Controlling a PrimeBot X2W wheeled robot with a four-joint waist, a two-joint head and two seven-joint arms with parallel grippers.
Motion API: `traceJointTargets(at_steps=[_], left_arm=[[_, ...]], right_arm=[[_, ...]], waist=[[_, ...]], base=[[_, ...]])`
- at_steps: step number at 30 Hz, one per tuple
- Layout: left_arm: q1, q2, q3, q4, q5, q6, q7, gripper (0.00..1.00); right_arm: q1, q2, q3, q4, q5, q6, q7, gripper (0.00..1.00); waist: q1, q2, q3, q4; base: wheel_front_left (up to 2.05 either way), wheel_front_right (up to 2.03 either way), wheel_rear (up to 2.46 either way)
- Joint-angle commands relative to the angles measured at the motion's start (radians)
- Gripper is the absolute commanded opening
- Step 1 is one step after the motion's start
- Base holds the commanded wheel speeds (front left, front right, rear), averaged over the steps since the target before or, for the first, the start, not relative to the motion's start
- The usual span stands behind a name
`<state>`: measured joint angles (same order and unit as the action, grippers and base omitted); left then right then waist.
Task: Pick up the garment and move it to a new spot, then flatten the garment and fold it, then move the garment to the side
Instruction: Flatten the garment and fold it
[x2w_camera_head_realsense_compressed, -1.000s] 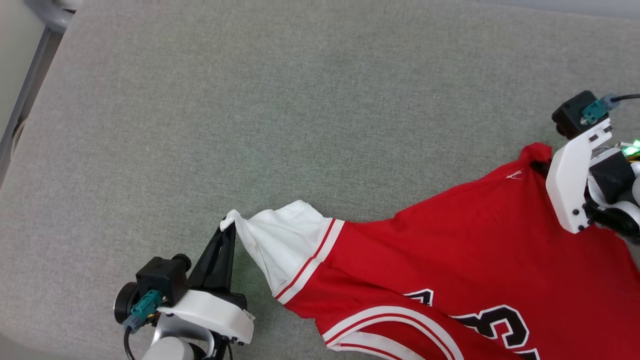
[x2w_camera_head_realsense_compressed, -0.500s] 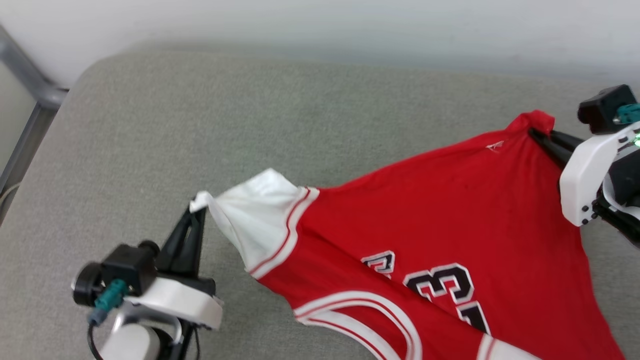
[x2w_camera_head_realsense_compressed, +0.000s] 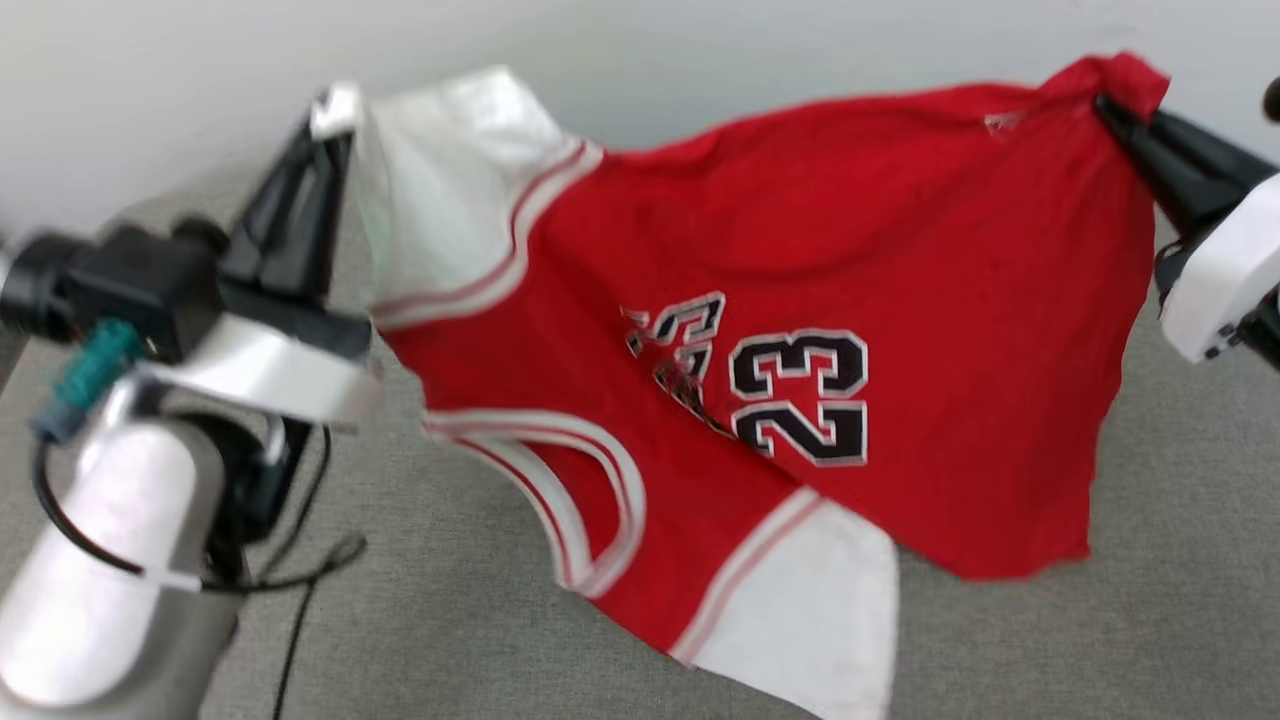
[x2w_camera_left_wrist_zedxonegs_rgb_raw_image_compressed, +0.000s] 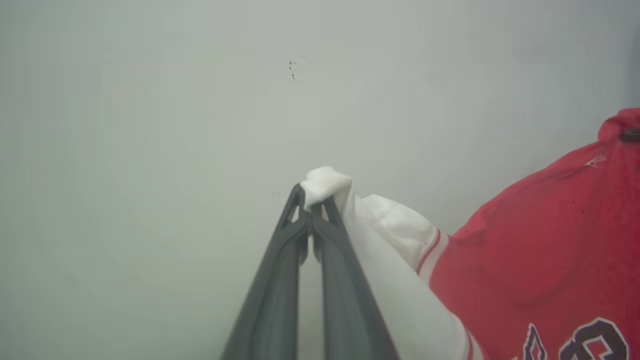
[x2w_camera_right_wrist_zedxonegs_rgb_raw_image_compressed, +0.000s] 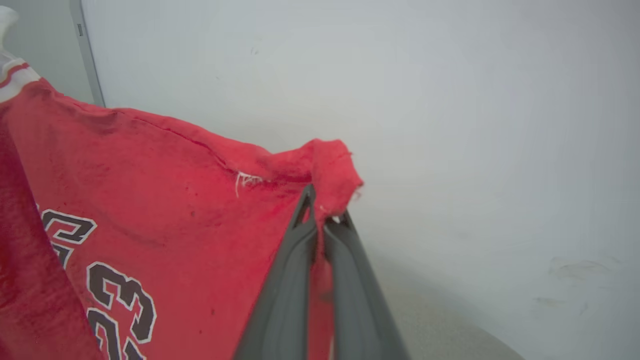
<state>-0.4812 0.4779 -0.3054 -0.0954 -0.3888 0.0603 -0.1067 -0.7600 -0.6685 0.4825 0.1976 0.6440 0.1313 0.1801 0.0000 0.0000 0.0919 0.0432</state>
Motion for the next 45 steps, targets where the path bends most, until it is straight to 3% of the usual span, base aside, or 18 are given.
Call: traceJointTargets(at_steps=[1,8,14,25,34,39,45], left_arm=[[-0.067,0.003,0.004,0.001,0.006,-0.013,0.014,0.0],[-0.314,-0.01,-0.016,0.043,0.021,-0.057,0.054,0.0],[-0.533,-0.029,-0.031,0.117,0.042,-0.095,0.078,0.0],[-0.981,-0.028,-0.04,0.33,0.074,-0.156,0.083,0.0],[-1.277,-0.032,-0.068,0.531,0.076,-0.182,0.043,0.0],[-1.398,-0.037,-0.096,0.637,0.066,-0.188,0.005,0.0],[-1.428,-0.043,-0.136,0.736,0.039,-0.189,-0.047,0.0]], right_arm=[[-0.006,0.017,-0.035,-0.027,-0.02,-0.001,0.017,0.0],[-0.068,0.067,-0.143,-0.1,-0.081,-0.001,0.079,0.0],[-0.207,0.102,-0.183,-0.082,-0.105,-0.001,0.122,0.0],[-0.622,0.195,-0.21,0.107,-0.154,-0.001,0.138,0.0],[-0.893,0.218,-0.162,0.269,-0.2,-0.001,0.079,0.0],[-1.023,0.224,-0.128,0.369,-0.194,-0.001,0.025,0.0],[-1.079,0.232,-0.06,0.476,-0.165,-0.001,-0.04,0.0]], waist=[[0.0,0.0,0.012,-0.007],[0.0,0.0,0.073,-0.022],[0.0,0.0,0.168,-0.035],[0.0,0.0,0.358,-0.059],[0.0,0.0,0.44,-0.069],[0.0,0.0,0.476,-0.075],[0.0,0.0,0.515,-0.079]], base=[[0.0,0.0,0.0],[0.0,0.0,0.0],[0.0,0.0,0.0],[0.0,0.0,0.0],[0.0,0.0,0.0],[0.0,0.0,0.0],[0.0,0.0,0.0]])
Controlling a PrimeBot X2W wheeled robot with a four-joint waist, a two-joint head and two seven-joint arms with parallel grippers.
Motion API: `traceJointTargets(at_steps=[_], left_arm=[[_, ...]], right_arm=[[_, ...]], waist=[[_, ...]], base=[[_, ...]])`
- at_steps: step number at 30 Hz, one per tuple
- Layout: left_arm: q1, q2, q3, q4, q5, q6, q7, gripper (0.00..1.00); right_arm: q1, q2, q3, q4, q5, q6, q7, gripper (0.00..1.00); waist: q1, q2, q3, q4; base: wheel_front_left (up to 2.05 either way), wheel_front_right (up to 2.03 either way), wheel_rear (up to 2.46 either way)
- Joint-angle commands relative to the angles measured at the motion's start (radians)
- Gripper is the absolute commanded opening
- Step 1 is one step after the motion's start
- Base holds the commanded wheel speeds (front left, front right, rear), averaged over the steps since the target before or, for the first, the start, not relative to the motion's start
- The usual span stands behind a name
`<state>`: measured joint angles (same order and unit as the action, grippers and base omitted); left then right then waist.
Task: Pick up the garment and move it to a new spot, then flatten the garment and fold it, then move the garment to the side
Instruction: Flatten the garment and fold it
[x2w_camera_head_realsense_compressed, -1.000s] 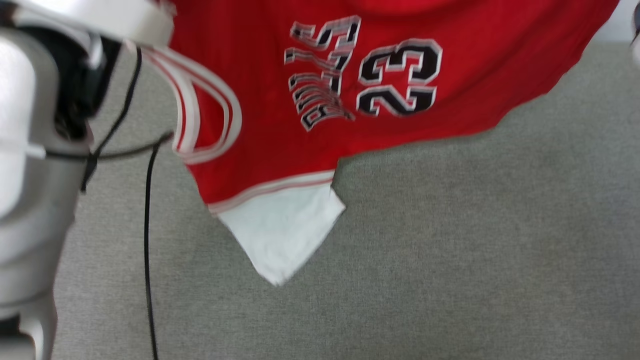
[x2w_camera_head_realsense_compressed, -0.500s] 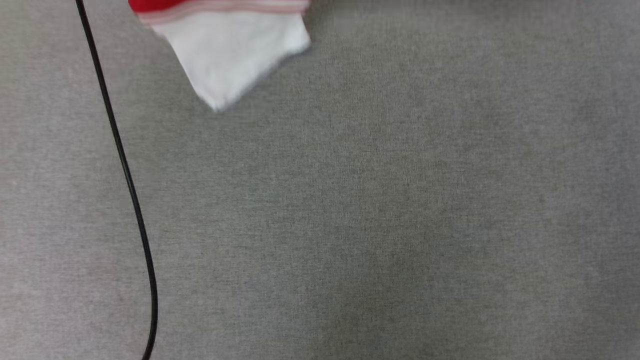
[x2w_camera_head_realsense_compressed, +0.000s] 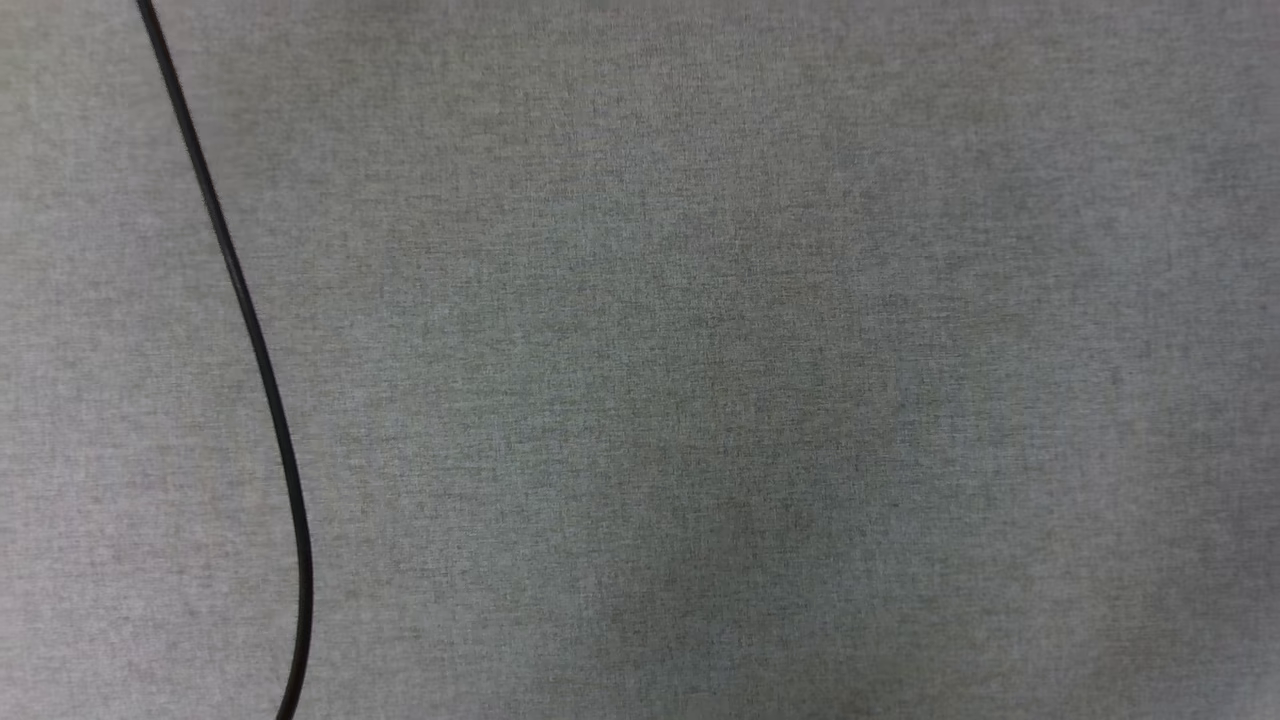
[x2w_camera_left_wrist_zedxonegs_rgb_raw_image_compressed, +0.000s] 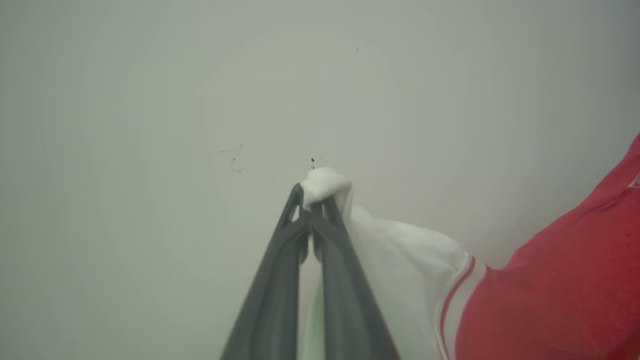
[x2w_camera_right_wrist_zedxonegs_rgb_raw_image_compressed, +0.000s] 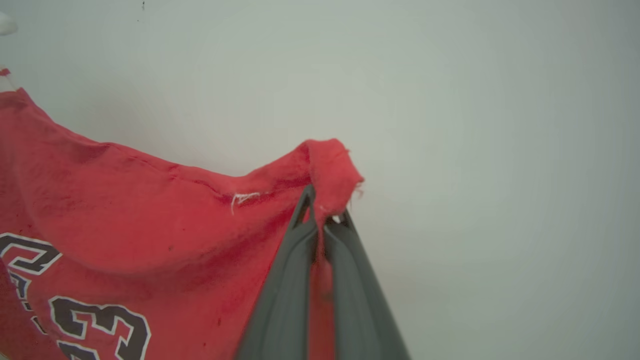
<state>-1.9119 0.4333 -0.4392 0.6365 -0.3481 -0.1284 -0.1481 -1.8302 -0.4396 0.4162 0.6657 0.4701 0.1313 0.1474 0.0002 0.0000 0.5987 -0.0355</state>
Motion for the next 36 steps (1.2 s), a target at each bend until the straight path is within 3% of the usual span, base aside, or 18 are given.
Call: traceJointTargets(at_steps=[1,9,18,24,36], left_arm=[[0.01,0.004,-0.008,0.016,-0.009,0.0,-0.017,0.0],[0.138,0.027,-0.068,0.063,-0.108,-0.001,-0.071,0.0],[0.404,0.07,-0.097,-0.01,-0.193,-0.001,-0.104,0.0],[0.651,0.045,-0.098,-0.099,-0.222,0.034,-0.115,0.0],[1.197,0.047,-0.077,-0.344,-0.257,0.147,-0.119,0.0]], right_arm=[[-0.005,0.004,0.021,0.02,0.018,-0.001,-0.019,0.0],[0.1,0.019,0.14,0.116,0.092,-0.001,-0.118,0.0],[0.295,0.022,0.284,0.117,0.184,-0.001,-0.21,0.0],[0.463,-0.027,0.376,0.071,0.235,-0.001,-0.238,0.0],[0.803,-0.116,0.511,-0.036,0.339,-0.001,-0.268,0.0]], waist=[[-0.0002,0.0,0.014,0.001],[-0.0002,0.0,0.025,0.003],[-0.0002,0.0,-0.016,0.014],[-0.0002,0.0,-0.075,0.04],[-0.0002,0.0,-0.253,0.056]], base=[[0.0,0.0,0.0],[0.0,0.0,0.0],[0.0,0.0,0.0],[0.0,0.0,0.0],[0.0,0.0,0.0]])
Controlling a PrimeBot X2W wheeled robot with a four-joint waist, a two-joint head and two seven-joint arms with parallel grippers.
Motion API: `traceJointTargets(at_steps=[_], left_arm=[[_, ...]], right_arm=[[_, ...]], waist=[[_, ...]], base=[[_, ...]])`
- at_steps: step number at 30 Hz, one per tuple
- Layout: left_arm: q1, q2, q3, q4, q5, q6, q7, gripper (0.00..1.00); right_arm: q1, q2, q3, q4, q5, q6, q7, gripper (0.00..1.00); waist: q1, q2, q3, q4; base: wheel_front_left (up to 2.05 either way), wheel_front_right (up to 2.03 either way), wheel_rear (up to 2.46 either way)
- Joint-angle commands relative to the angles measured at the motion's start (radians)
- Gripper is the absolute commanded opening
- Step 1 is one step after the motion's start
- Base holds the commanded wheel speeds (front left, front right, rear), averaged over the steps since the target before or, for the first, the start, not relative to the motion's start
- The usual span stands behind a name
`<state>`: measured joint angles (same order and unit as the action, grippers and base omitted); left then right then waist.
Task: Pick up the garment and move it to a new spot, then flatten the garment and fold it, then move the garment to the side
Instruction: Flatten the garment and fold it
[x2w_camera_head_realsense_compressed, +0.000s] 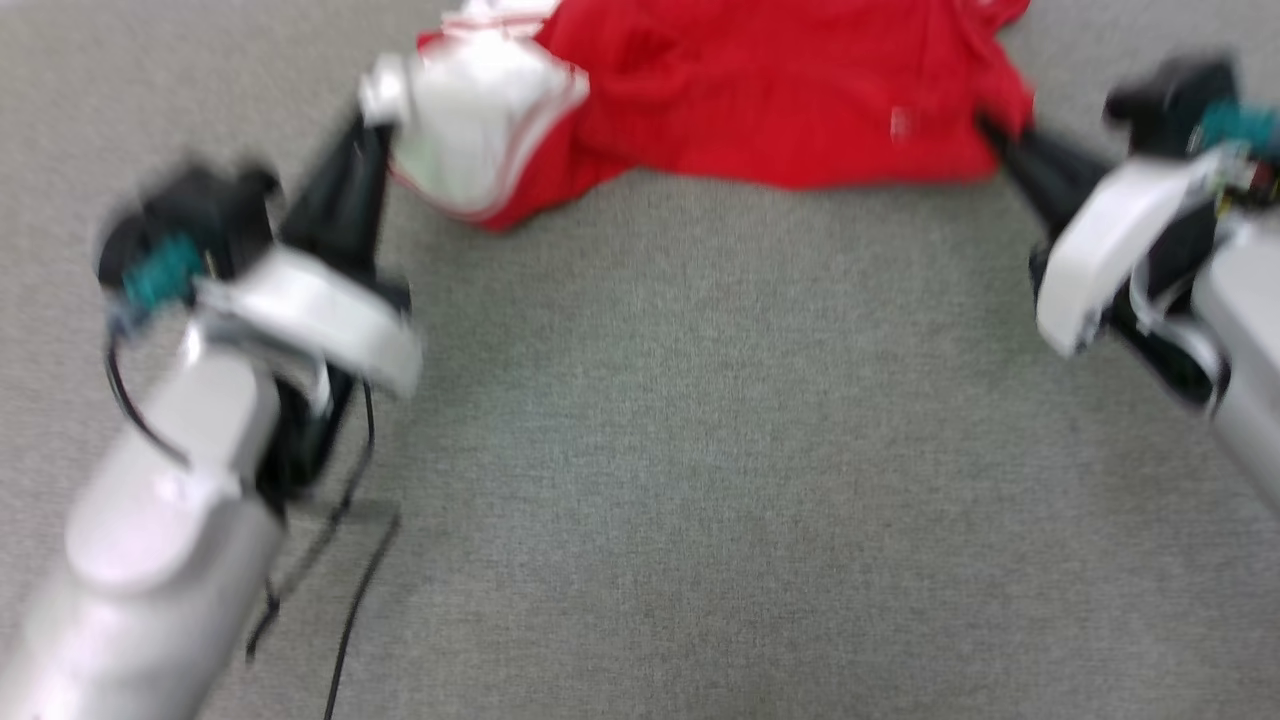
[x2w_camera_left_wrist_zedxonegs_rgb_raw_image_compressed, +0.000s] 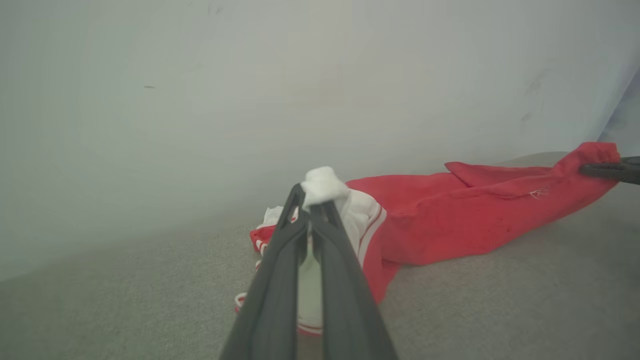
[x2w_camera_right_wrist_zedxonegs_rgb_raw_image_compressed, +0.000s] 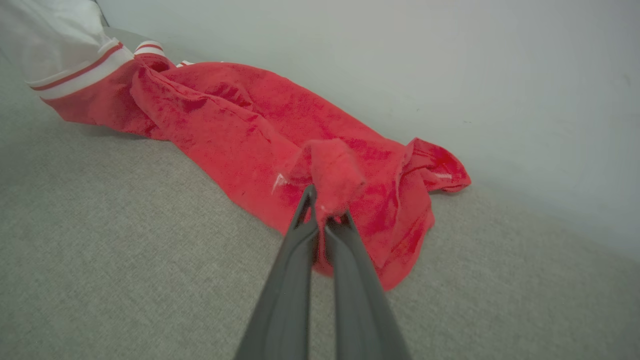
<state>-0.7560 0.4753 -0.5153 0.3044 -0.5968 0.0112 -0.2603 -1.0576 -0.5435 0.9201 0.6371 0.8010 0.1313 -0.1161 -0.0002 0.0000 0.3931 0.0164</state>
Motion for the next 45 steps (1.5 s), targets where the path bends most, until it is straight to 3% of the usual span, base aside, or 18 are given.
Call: traceJointTargets(at_steps=[1,12,23,28,34,40,45], left_arm=[[0.082,0.009,0.0,-0.031,-0.013,0.015,-0.007,0.0],[0.506,0.065,-0.003,-0.166,-0.09,0.099,-0.001,0.0],[0.803,0.085,-0.038,-0.264,-0.164,0.155,0.031,0.0],[0.899,0.101,-0.055,-0.3,-0.19,0.164,0.047,0.0],[1.013,0.124,-0.093,-0.343,-0.251,0.145,0.109,0.0],[1.047,0.14,-0.133,-0.364,-0.297,0.113,0.19,0.0],[1.054,0.158,-0.132,-0.372,-0.282,0.13,0.19,0.0]], right_arm=[[0.054,-0.022,0.015,-0.017,0.016,-0.001,-0.006,0.0],[0.323,-0.102,0.082,-0.082,0.068,-0.001,-0.038,0.0],[0.591,-0.173,0.036,-0.164,0.078,-0.001,-0.059,0.0],[0.695,-0.201,0.002,-0.205,0.087,-0.001,-0.053,0.0],[0.877,-0.23,-0.077,-0.271,0.08,-0.001,-0.027,0.0],[0.987,-0.254,-0.135,-0.325,0.06,-0.001,0.011,0.0],[1.065,-0.248,-0.211,-0.37,0.038,-0.001,0.042,0.0]], waist=[[0.0002,0.0,-0.062,0.005],[0.0002,0.0,-0.231,0.018],[0.0002,0.0,-0.35,0.02],[0.0002,0.0,-0.385,0.013],[0.0002,0.0,-0.416,0.008],[0.0002,0.0,-0.422,0.01],[0.0002,0.0,-0.423,0.015]], base=[[0.0,0.0,0.0],[0.0,0.0,0.0],[0.0,0.0,0.0],[0.0,0.0,0.0],[0.0,0.0,0.0],[0.0,0.0,0.0],[0.0,0.0,0.0]])
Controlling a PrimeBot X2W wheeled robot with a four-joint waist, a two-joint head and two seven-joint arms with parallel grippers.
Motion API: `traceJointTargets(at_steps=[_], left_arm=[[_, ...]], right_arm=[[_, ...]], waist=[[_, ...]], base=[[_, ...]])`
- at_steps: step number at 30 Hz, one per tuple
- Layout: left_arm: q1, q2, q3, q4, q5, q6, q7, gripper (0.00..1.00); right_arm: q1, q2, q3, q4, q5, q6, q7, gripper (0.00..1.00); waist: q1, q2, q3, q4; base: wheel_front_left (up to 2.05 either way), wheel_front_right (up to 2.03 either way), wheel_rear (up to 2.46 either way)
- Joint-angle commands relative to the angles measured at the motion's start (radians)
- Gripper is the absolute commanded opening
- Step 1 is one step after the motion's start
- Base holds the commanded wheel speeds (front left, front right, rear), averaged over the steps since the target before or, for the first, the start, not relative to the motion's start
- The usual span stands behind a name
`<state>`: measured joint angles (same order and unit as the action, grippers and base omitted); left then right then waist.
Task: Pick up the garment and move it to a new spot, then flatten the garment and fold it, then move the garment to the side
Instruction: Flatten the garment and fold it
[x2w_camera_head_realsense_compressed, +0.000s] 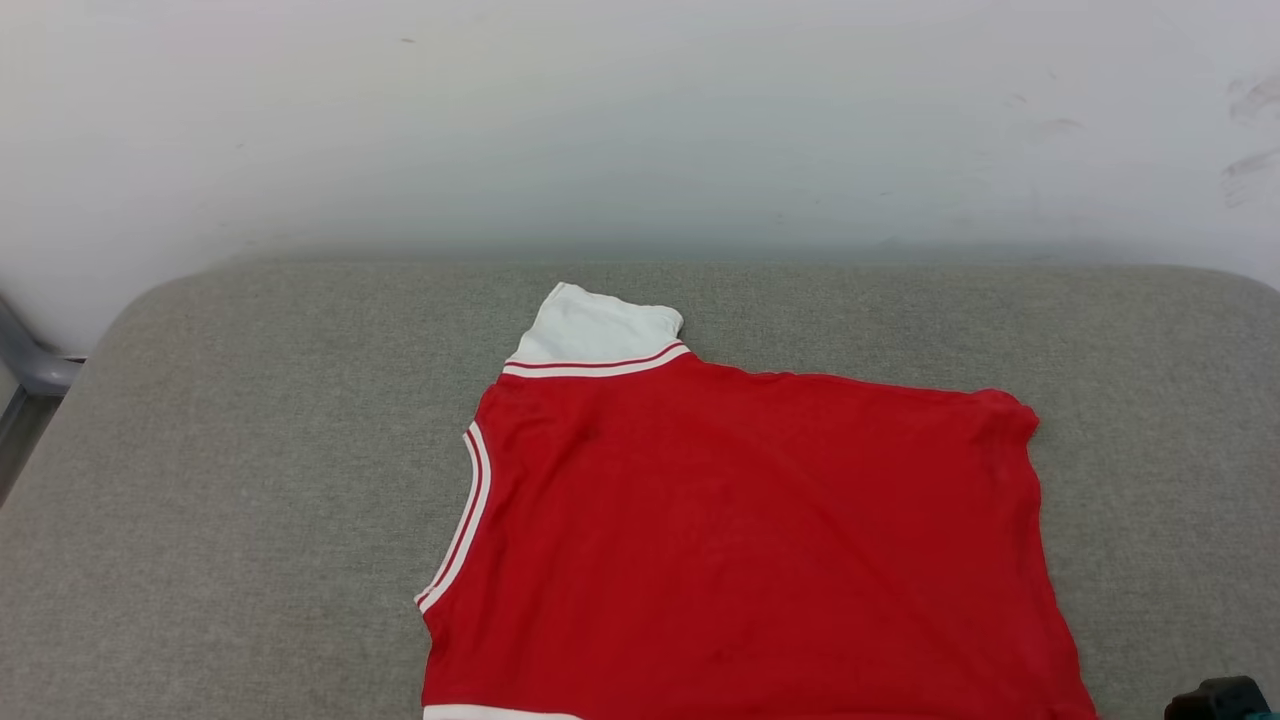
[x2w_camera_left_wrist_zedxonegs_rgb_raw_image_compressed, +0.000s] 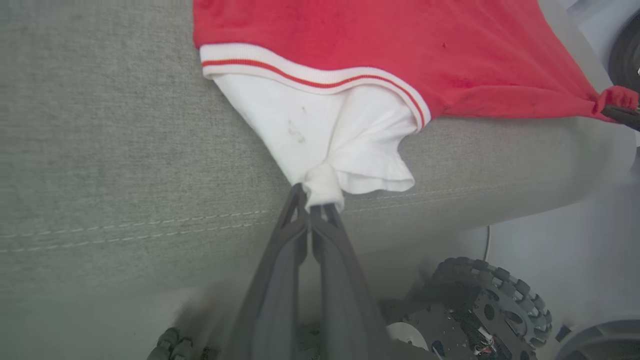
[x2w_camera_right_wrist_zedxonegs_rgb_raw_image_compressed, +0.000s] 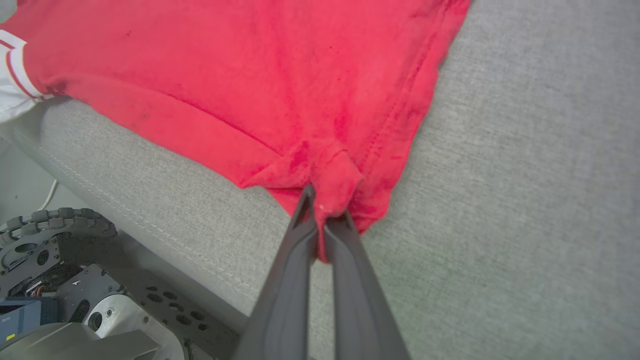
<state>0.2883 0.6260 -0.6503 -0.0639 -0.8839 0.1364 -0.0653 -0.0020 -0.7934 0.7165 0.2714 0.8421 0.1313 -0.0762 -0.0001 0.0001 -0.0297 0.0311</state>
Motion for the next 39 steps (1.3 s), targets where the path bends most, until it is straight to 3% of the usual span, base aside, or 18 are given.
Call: traceJointTargets(at_steps=[1,15,22,39], left_arm=[[0.006,0.009,0.005,-0.005,0.011,0.006,-0.012,0.0],[-0.248,0.035,0.058,0.029,0.137,-0.026,-0.072,0.0],[-0.433,0.024,0.059,0.088,0.177,-0.075,-0.038,0.0],[-0.785,-0.068,0.042,0.491,0.205,-0.218,-0.067,0.0]], right_arm=[[0.019,0.008,-0.024,-0.012,-0.008,-0.001,0.008,0.0],[0.021,0.089,-0.218,-0.131,-0.076,-0.001,0.112,0.0],[-0.047,0.124,-0.257,-0.157,-0.075,-0.001,0.156,0.0],[-0.31,0.195,-0.235,-0.028,-0.08,-0.001,0.166,0.0]], waist=[[0.0001,-0.0001,0.0,0.0],[0.0001,-0.0001,0.017,-0.018],[0.0001,-0.0001,0.074,-0.045],[0.0001,-0.0001,0.264,-0.093]], base=[[0.0,0.0,0.0],[0.0,0.0,0.0],[0.0,0.0,0.0],[0.0,0.0,0.0]])
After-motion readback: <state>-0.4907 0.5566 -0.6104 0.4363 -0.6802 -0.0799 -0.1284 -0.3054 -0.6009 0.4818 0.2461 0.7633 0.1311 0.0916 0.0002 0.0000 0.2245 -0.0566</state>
